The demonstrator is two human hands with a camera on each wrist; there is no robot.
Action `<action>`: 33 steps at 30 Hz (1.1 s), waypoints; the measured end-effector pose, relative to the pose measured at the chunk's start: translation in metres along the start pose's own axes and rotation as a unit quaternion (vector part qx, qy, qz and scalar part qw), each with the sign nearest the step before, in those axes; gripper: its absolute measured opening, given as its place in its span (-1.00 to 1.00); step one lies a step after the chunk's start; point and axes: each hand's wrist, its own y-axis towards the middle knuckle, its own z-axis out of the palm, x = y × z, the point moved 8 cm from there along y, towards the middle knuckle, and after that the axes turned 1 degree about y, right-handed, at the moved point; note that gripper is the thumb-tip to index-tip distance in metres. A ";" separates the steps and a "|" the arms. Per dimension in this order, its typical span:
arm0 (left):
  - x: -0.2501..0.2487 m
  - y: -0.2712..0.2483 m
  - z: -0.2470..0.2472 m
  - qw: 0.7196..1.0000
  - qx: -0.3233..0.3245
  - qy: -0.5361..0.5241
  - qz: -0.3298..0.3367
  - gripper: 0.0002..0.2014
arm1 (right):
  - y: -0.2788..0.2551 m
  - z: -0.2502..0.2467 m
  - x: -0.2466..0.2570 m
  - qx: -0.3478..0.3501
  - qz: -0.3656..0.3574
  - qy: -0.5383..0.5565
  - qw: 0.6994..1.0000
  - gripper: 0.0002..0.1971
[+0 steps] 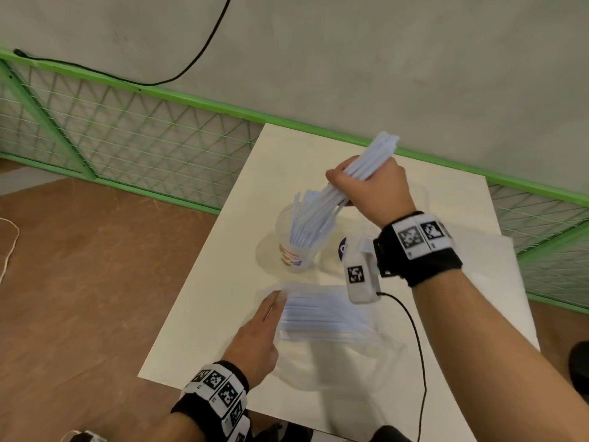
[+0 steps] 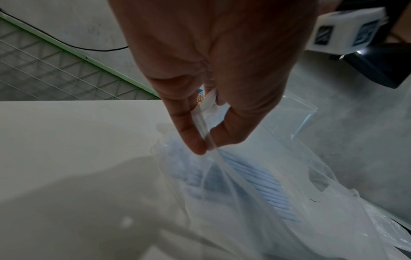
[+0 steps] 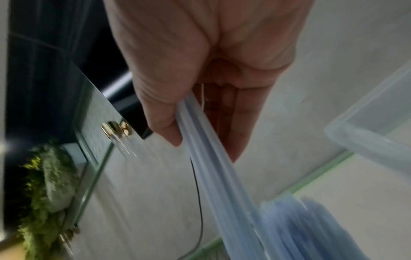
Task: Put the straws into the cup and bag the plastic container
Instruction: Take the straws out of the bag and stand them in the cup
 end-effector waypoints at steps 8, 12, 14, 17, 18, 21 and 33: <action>-0.001 0.000 -0.002 1.000 -0.003 0.003 -0.004 -0.11 | 0.013 0.047 -0.034 -0.013 -0.025 0.003 1.000 -0.64; -0.001 0.000 -0.002 1.000 -0.003 0.002 -0.002 -0.10 | -0.009 0.062 -0.031 0.001 -0.127 -0.096 0.987 -0.39; -0.001 0.001 -0.002 1.000 -0.001 0.007 -0.001 -0.10 | -0.021 0.085 -0.039 0.070 -0.153 -0.208 0.963 -0.29; -0.002 0.002 -0.003 1.000 -0.003 0.016 0.002 -0.12 | -0.035 0.114 -0.058 0.147 -0.158 -0.341 0.915 -0.25; -0.003 0.002 -0.004 1.000 -0.003 0.017 0.003 -0.12 | -0.036 0.115 -0.058 0.145 -0.161 -0.338 0.916 -0.25; -0.004 0.002 -0.005 1.000 -0.002 0.019 0.001 -0.12 | -0.038 0.093 -0.034 0.076 -0.188 -0.231 0.951 -0.45; -0.009 0.006 0.004 0.999 0.021 0.042 -0.008 -0.09 | -0.193 0.142 -0.146 0.351 -0.071 -0.379 0.853 -0.54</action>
